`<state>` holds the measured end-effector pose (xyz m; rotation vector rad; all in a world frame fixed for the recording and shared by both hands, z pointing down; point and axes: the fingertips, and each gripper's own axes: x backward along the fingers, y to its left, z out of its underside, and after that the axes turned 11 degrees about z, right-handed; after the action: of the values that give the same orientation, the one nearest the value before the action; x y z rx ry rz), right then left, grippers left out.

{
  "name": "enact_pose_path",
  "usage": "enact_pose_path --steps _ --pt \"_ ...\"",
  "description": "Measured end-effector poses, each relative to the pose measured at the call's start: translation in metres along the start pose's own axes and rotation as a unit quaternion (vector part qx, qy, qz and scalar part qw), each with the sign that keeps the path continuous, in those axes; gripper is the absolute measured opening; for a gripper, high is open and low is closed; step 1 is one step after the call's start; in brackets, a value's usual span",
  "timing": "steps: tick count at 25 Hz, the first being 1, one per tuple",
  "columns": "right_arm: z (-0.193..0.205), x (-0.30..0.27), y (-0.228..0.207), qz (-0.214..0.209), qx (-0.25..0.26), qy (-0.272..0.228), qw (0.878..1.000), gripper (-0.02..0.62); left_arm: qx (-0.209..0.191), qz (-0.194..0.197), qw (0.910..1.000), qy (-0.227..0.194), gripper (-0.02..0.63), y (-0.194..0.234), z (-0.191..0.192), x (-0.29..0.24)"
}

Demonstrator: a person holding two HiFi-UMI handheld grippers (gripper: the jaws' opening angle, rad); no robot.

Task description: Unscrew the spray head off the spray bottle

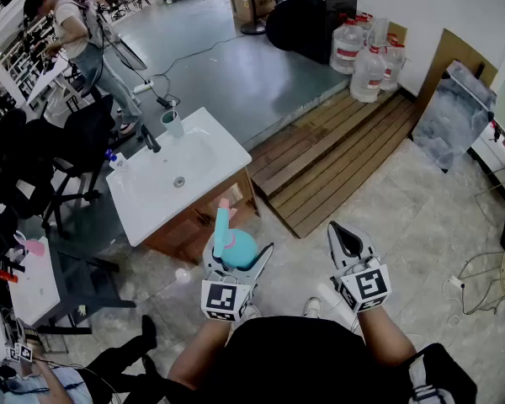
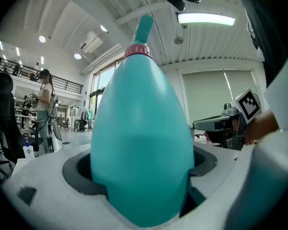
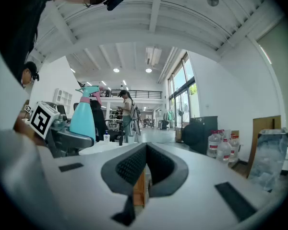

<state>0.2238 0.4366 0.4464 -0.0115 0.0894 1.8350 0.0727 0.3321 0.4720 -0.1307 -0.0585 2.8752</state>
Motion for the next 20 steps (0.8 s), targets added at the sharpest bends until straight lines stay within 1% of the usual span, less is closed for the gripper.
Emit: enact_pose_path --steps 9,12,16,20 --pt "0.003 0.005 -0.018 0.000 -0.006 -0.004 1.000 0.003 -0.005 0.002 0.9999 0.009 0.474 -0.016 -0.002 -0.012" --pt "0.006 0.006 -0.028 -0.002 -0.007 0.004 1.000 0.003 0.003 -0.002 1.0000 0.009 0.474 -0.020 -0.002 -0.018" --pt "0.006 0.008 -0.039 -0.021 -0.011 -0.005 1.000 0.005 0.027 -0.015 0.9995 0.003 0.474 -0.024 -0.001 -0.026" --pt "0.012 0.011 -0.049 -0.054 -0.023 0.008 0.998 0.005 0.029 -0.035 0.9989 0.008 0.474 -0.032 0.002 -0.034"
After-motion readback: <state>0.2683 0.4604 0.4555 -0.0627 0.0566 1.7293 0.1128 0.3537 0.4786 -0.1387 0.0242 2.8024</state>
